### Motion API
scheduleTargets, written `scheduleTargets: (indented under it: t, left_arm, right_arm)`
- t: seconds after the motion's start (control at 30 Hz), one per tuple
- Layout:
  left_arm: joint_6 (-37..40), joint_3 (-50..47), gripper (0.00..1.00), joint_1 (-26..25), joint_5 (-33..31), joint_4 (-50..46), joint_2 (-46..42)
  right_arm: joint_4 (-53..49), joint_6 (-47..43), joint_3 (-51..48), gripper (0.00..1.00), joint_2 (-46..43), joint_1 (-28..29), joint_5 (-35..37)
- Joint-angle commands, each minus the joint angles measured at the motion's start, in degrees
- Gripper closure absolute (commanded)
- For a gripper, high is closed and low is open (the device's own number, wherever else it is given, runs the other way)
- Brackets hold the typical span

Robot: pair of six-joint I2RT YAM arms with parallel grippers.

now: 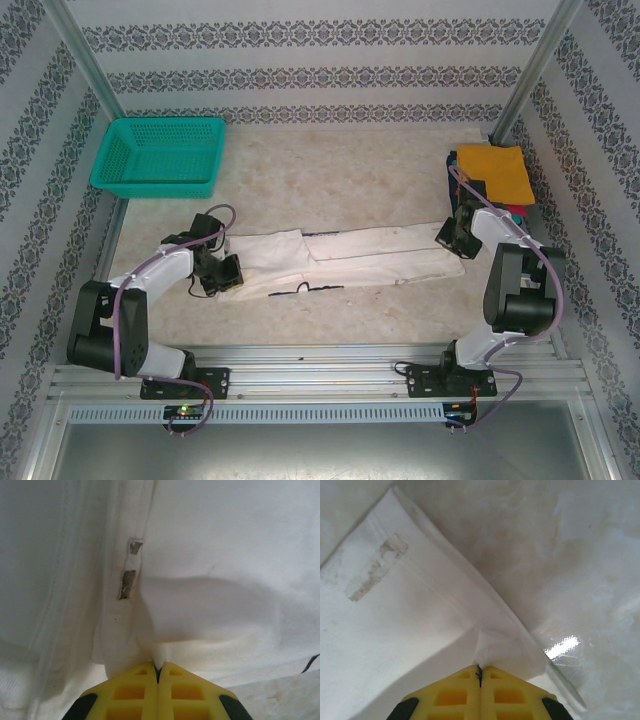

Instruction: Fold and stack the t-shirts

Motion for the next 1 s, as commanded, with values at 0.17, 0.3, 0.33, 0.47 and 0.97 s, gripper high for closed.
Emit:
scheduleTargets:
  t: [0.17,0.3,0.33,0.47,0.97]
  left_arm:
    - [0.51,-0.62,0.92,-0.37,-1.65,0.36,1.2]
    - [0.34,0.77,0.69,-0.41,-1.55,-0.6,-0.96]
    - [0.2,1.18,0.65,-0.36,-1.78,-0.78,-2.17]
    - [-0.17,3.47,0.46,-0.37,-3.2,-1.95,-5.41]
    - [-8.48,0.62,0.2,-4.4,1.83,15.91,1.72]
  right_arm:
    - [-1.99,2.23,-2.48,0.99,-2.12,-0.03,1.95]
    - [-0.84,2.2,-4.81,0.68,-8.94,0.64,3.72]
    - [-0.1,1.72,-5.34,0.62,-10.94,1.08,4.06]
    - [2.99,-2.97,-5.08,0.45,-15.03,5.44,4.79]
    - [6.54,5.92,0.24,0.57,2.62,26.18,-4.97]
